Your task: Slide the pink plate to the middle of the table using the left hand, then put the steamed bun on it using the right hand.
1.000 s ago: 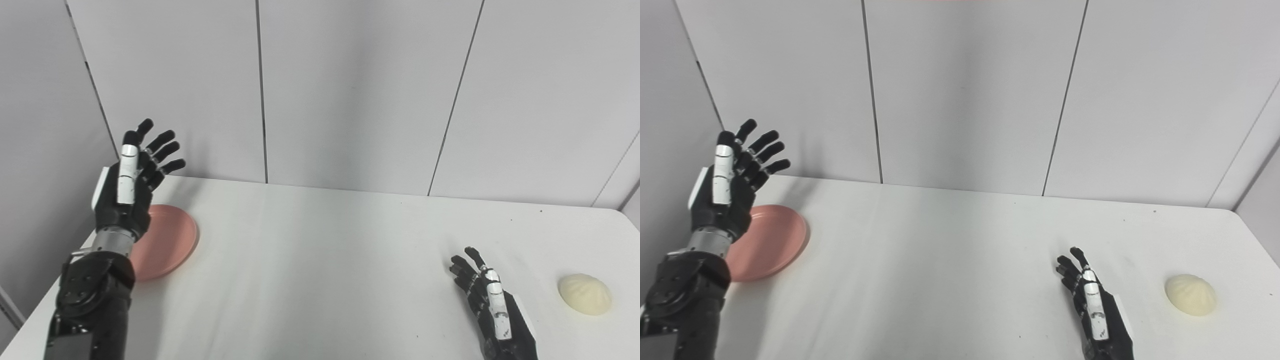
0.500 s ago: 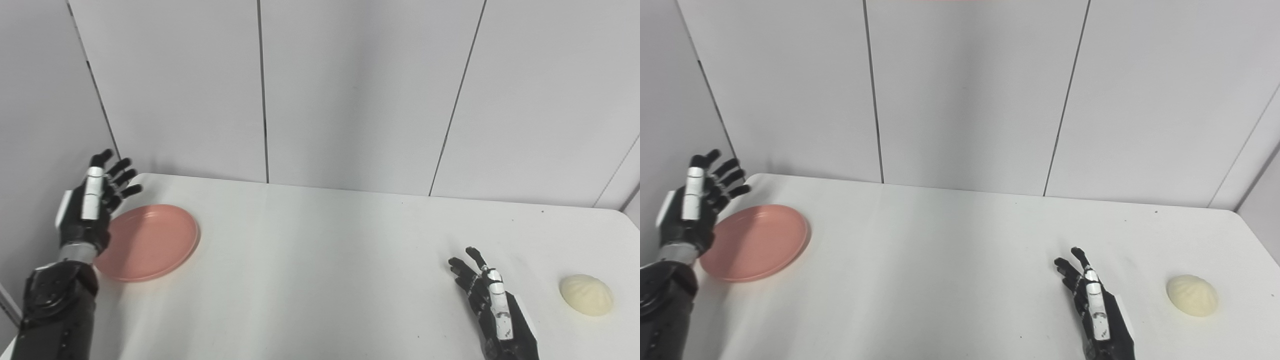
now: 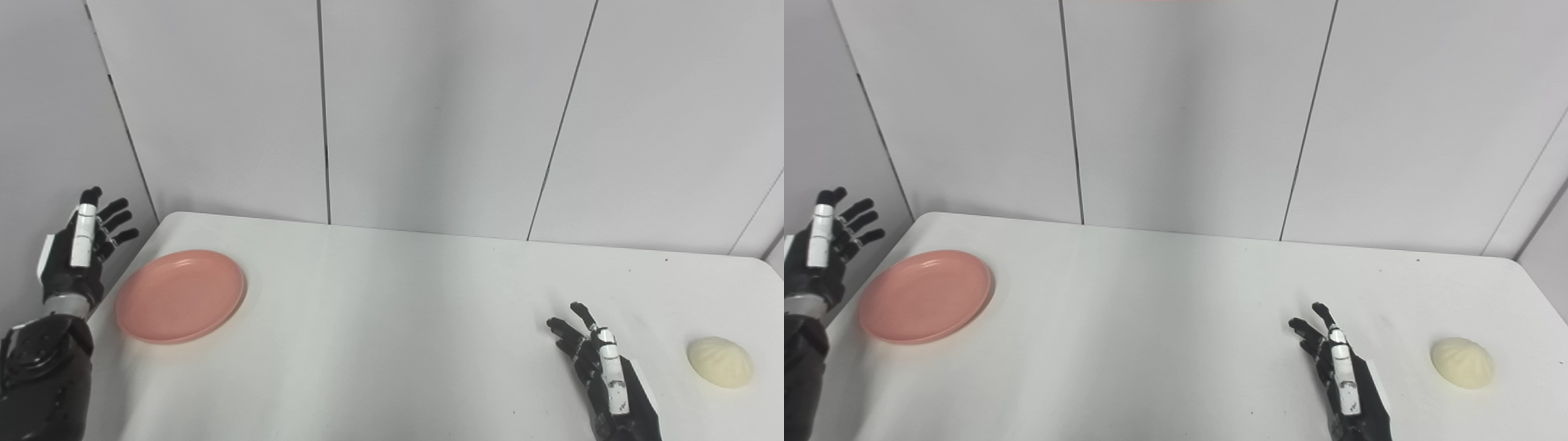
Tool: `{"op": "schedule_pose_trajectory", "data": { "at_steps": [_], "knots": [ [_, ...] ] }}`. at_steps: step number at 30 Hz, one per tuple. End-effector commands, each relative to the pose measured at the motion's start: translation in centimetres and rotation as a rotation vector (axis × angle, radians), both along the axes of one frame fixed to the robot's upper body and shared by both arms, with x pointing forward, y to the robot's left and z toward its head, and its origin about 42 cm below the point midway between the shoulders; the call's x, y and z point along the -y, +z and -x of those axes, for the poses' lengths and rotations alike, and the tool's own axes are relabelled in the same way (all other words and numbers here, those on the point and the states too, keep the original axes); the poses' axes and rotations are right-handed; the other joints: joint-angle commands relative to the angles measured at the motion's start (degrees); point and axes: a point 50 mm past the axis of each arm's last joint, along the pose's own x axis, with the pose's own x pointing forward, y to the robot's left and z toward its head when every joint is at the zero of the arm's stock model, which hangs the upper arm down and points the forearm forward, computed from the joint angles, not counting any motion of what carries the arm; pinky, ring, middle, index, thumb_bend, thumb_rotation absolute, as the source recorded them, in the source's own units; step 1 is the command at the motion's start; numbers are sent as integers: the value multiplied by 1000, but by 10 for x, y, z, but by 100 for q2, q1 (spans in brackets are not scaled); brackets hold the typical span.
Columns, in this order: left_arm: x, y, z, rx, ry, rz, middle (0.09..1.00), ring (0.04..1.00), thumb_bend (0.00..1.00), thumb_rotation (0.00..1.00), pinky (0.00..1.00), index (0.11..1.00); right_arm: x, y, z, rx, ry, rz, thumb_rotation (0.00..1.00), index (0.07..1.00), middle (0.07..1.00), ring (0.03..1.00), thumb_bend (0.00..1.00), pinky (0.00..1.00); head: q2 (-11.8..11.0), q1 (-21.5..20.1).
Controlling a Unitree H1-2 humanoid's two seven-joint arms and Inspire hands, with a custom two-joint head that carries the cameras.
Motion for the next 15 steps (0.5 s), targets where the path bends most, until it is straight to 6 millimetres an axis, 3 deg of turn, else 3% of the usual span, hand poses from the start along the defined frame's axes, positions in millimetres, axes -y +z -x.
{"op": "schedule_pose_trajectory", "data": {
  "at_steps": [1, 15],
  "knots": [
    [-15, 43, -7, 112, 9, -68, 794, 824, 894, 848, 728, 905, 1, -13, 5, -22, -1, -1, 985, 922, 785, 869, 749, 922, 7, 5],
    [-33, -7, -2, -6, 74, -10, 802, 803, 797, 821, 730, 913, 1, -11, 9, -25, -9, -5, 987, 919, 777, 859, 754, 921, 82, -46]
  ]
}}
